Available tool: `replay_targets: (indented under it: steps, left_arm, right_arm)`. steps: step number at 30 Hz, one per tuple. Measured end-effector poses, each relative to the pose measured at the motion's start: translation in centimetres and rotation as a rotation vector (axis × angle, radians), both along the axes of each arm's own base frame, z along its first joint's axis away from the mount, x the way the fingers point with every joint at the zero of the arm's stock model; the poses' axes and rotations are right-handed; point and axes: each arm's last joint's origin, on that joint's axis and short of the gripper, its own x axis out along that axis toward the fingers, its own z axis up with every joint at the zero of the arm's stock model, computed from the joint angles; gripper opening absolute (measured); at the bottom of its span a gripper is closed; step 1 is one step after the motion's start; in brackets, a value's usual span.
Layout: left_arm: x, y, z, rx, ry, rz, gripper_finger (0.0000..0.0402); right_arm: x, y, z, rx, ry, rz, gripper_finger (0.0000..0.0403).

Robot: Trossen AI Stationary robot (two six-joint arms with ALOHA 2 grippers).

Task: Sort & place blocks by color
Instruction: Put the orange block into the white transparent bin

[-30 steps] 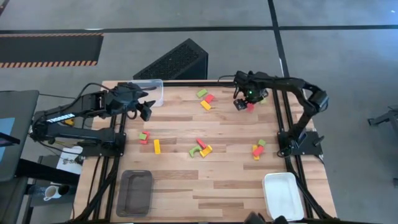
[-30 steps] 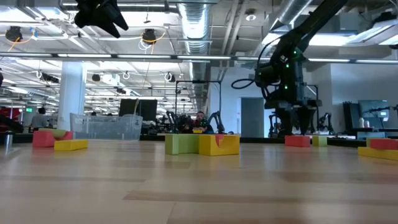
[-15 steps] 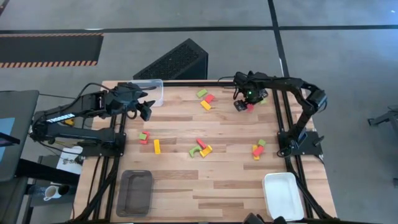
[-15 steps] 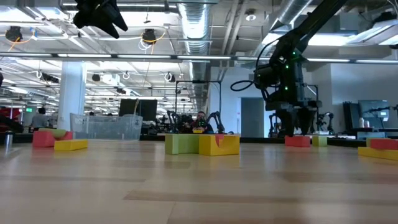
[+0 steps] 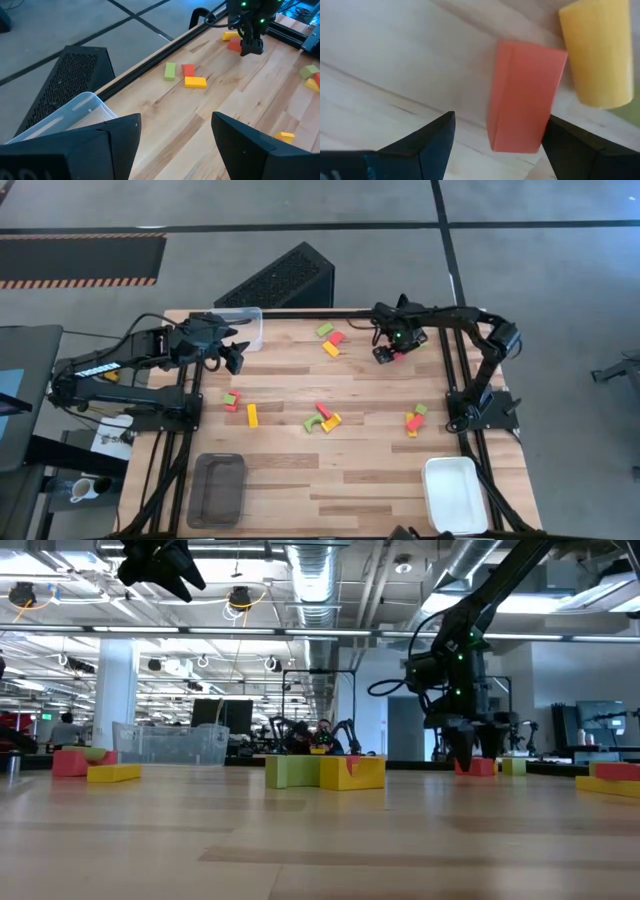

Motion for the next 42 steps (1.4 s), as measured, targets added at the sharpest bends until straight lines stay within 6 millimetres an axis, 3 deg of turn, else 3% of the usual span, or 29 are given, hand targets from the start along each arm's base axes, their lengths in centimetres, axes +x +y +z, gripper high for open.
replay_targets:
  steps: [6,14,20,27,31,35,39,42]
  left_arm:
    - [0.0,0.0,0.0,-0.002,-0.001,-0.003,0.0229]
    - [-0.1,-0.1,-0.2,-0.027,0.014,-0.006,0.0229]
    - [-0.2,-0.1,-0.3,-0.031,0.024,-0.004,0.0229]
    - [-1.4,-0.1,-1.0,-0.043,0.110,0.093,0.0229]
    - [-2.4,-0.2,-1.1,-0.028,0.125,0.193,0.0229]
    - [-3.1,-0.2,-0.9,0.000,0.116,0.215,0.0229]
    - [-3.1,-0.2,-0.6,0.047,0.135,0.141,0.0229]
    - [-2.7,0.0,-0.2,0.064,0.111,0.071,0.0229]
  right_arm:
    - [0.0,-0.1,0.0,-0.006,-0.004,-0.013,0.0261]
    - [0.1,0.2,0.3,0.015,-0.015,0.028,0.0118]
    - [0.1,1.4,2.5,0.022,-0.104,0.045,0.0118]
    - [1.2,5.1,7.3,-0.034,-0.334,0.033,0.0130]
    - [3.3,7.5,9.6,-0.102,-0.552,0.034,0.0139]
    - [6.9,9.1,11.0,-0.158,-0.848,0.101,0.0128]
    - [11.3,8.7,11.5,-0.181,-1.104,0.207,0.0126]
    - [14.9,7.4,11.5,-0.183,-1.184,0.274,0.0130]
